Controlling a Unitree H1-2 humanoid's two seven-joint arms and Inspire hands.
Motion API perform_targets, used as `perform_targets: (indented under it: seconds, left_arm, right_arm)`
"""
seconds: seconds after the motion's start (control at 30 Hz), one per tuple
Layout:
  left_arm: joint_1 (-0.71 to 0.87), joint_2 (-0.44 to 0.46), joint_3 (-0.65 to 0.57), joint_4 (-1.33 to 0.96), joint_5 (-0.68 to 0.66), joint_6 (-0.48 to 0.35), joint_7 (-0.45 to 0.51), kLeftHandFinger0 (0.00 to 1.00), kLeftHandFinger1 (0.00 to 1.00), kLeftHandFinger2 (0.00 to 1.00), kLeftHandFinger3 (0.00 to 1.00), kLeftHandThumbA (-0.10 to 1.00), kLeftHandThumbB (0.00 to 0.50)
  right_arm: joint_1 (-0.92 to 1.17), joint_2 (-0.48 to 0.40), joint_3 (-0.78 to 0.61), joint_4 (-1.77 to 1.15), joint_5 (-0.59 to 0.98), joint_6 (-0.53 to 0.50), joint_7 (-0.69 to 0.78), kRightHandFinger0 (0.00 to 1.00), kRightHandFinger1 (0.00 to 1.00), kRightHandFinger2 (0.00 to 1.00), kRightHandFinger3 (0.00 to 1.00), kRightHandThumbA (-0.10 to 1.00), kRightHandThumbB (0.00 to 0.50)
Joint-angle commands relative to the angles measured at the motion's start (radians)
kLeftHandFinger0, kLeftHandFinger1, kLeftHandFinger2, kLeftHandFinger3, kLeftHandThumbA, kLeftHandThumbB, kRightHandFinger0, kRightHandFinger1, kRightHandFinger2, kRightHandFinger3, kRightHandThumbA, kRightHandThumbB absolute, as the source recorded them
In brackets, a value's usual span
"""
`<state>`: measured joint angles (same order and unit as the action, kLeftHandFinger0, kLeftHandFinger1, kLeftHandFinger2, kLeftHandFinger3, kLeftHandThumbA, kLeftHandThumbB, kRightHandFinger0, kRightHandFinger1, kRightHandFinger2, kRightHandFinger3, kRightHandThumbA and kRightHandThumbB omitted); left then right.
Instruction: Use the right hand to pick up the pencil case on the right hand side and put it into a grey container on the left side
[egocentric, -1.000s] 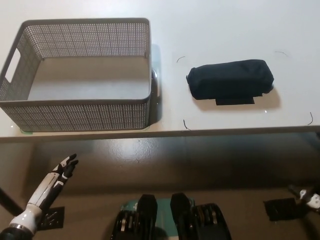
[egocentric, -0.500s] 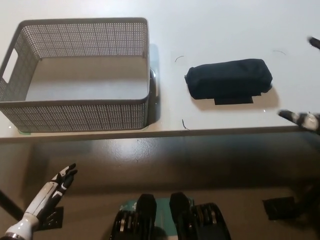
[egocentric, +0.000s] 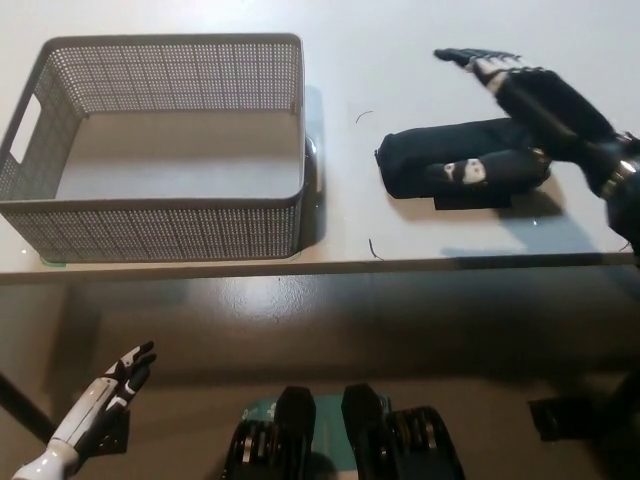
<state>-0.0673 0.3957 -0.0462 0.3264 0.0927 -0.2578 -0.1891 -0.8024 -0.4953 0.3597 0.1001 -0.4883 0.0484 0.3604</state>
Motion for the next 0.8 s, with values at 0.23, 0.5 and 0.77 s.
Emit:
perform_targets:
  seconds: [0.23,0.5,0.77]
  left_arm:
    - [0.011,0.023,-0.007,-0.012,0.019,-0.077,-0.009,1.00,1.00,1.00,1.00,1.00,0.299]
    - [0.008,0.026,-0.018,-0.014,0.035,-0.077,-0.011,1.00,1.00,1.00,1.00,1.00,0.309]
    - [0.001,0.027,-0.025,-0.005,0.039,-0.100,-0.010,1.00,1.00,1.00,1.00,1.00,0.299]
  right_arm:
    - [-0.343,0.013,0.180,0.366,-0.257,0.042,0.042,1.00,1.00,1.00,1.00,0.93,0.500]
    - [-0.451,0.020,0.244,0.523,-0.302,0.021,0.020,1.00,1.00,1.00,1.00,0.81,0.500]
    - [-0.495,0.027,0.256,0.585,-0.304,0.034,0.041,1.00,1.00,1.00,1.00,0.82,0.500]
